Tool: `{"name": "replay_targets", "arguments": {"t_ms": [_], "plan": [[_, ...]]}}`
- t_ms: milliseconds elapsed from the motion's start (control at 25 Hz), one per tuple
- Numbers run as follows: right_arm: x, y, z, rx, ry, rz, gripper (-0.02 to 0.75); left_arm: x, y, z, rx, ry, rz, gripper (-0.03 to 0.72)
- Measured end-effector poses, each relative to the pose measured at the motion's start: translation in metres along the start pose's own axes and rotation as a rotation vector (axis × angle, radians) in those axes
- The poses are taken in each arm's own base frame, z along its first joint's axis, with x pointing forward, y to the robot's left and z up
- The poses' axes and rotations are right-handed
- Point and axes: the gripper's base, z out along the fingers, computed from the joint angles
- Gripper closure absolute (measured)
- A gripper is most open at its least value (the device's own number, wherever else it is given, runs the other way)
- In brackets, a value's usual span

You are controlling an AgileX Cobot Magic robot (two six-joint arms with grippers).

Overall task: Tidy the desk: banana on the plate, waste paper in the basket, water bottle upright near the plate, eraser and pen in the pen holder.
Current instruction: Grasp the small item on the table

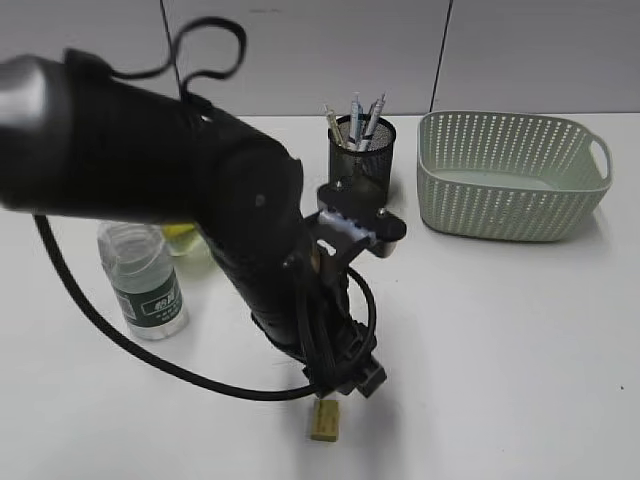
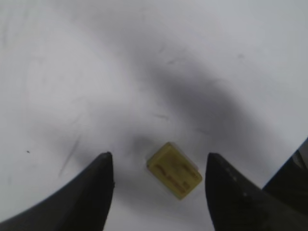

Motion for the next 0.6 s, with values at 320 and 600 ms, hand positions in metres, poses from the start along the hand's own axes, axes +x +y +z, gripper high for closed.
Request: {"name": "replay_targets", "arguments": {"t_ms": [320, 600], "plan": [[-0.001, 0.0, 0.0, -0.001, -0.012, 0.0, 0.38, 0.009, 0.003, 0.042, -0.011, 0.118, -0.082, 0.234], [-0.001, 0.0, 0.0, -0.002, -0.013, 0.001, 0.381, 0.007, -0.002, 0.049, 0.018, 0.121, -0.142, 0.431]]}}
